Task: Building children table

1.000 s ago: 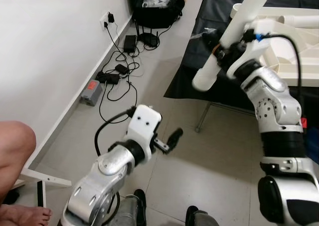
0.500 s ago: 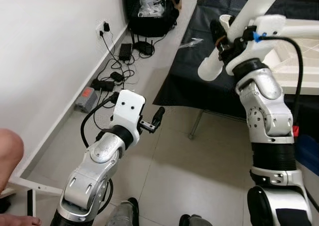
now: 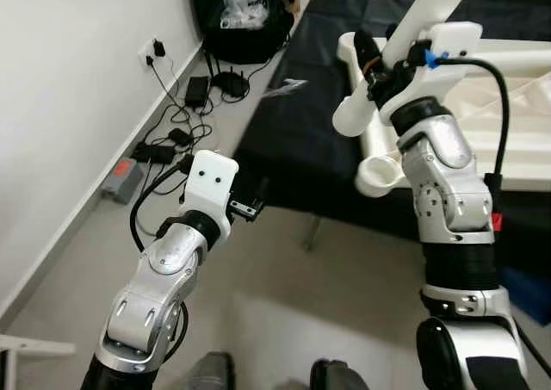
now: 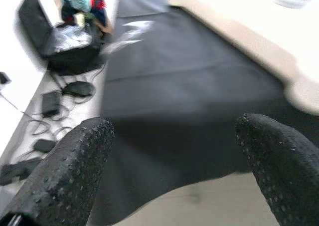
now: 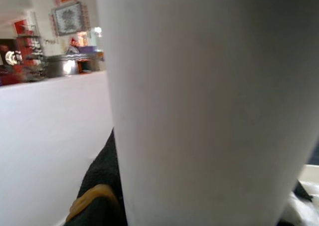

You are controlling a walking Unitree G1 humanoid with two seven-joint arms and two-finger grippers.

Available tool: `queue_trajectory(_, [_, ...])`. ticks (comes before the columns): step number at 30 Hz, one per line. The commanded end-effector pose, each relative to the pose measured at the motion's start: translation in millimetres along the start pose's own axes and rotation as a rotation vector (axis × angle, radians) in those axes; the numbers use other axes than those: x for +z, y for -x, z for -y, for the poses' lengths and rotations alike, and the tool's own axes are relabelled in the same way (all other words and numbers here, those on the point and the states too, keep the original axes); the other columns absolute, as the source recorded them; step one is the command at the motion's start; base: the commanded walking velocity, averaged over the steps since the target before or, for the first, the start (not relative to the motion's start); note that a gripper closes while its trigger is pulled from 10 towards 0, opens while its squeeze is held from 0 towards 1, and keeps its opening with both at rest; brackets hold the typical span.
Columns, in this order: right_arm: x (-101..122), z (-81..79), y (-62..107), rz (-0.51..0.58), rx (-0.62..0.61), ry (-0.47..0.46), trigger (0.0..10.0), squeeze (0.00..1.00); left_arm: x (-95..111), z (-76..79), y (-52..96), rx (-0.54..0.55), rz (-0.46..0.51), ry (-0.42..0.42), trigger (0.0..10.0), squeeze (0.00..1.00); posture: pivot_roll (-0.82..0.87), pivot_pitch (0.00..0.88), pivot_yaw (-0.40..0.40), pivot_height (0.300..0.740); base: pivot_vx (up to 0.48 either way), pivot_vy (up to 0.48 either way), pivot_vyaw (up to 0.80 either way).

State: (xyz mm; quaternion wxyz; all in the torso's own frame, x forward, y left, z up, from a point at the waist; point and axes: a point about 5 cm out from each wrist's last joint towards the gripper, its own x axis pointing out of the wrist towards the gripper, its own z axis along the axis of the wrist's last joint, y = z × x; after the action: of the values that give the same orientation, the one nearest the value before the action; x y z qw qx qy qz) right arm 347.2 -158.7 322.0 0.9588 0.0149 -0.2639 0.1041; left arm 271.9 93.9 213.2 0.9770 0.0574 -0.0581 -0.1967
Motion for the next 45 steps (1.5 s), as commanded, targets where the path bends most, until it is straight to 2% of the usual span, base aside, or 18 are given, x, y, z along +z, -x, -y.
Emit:
queue_trajectory(1, [5, 6.9, 0.2, 0.023, -0.022, -0.011, 10.0, 0.0, -3, 1.8, 1.1, 0.0, -0.011, 0.021, 10.0, 0.0, 0.15, 0.245, -0.022, 0.74, 0.0, 0.0, 0.0])
queue_trajectory(5, [6, 7.8, -1.8, 0.02, 0.007, -0.047, 10.0, 0.0, -4, 0.7, 1.0, 0.011, -0.015, 0.025, 10.0, 0.0, 0.15, 0.244, -0.021, 0.74, 0.0, 0.0, 0.0])
queue_trajectory(6, [4, 3.9, -3.1, -0.025, 0.153, -0.182, 10.0, 0.0, -5, 0.9, 1.3, 0.009, -0.018, 0.025, 10.0, 0.0, 0.14, 0.24, -0.02, 0.74, 0.0, 0.0, 0.0])
queue_trajectory(8, [3, 3.6, -2.0, -0.054, 0.262, -0.217, 10.0, 0.0, -8, 3.0, 3.5, 0.007, -0.025, 0.048, 10.0, 0.0, 0.14, 0.238, -0.021, 0.74, 0.0, 0.0, 0.0])
queue_trajectory(14, [0, 9.2, -9.8, -0.095, 0.327, -0.163, 10.0, 0.0, -18, 12.9, 11.8, -0.027, -0.056, 0.065, 10.0, 0.0, 0.15, 0.234, -0.024, 0.74, 0.0, 0.0, 0.0])
queue_trajectory(20, [3, 6.0, -23.1, -0.073, 0.367, -0.215, 10.0, 0.0, -20, 18.9, 15.9, -0.031, -0.065, 0.08, 10.0, 0.0, 0.15, 0.233, -0.029, 0.74, 0.0, 0.0, 0.0])
queue_trajectory(27, [9, -0.3, -33.0, -0.043, 0.397, -0.245, 10.0, 0.0, -20, 15.5, 16.5, -0.013, -0.067, 0.091, 10.0, 0.0, 0.15, 0.233, -0.039, 0.74, 0.0, 0.206, 0.0])
queue_trajectory(36, [11, -4.1, -39.0, -0.034, 0.445, -0.245, 10.0, 0.0, -21, 14.1, 17.0, -0.007, -0.069, 0.061, 10.0, 0.0, 0.15, 0.238, -0.043, 0.74, 0.0, 0.138, 0.0])
queue_trajectory(38, [13, -2.0, -40.3, -0.033, 0.536, -0.268, 10.0, 0.0, -21, 15.6, 18.0, -0.011, -0.071, 0.06, 10.0, 0.0, 0.15, 0.246, -0.042, 0.74, 0.0, 0.0, 0.0])
queue_trajectory(45, [17, 6.6, -38.4, -0.042, 0.639, -0.264, 10.0, 0.0, -19, 18.4, 19.8, -0.023, -0.067, 0.08, 10.0, 0.0, 0.16, 0.256, -0.041, 0.74, 0.0, 0.0, 0.0])
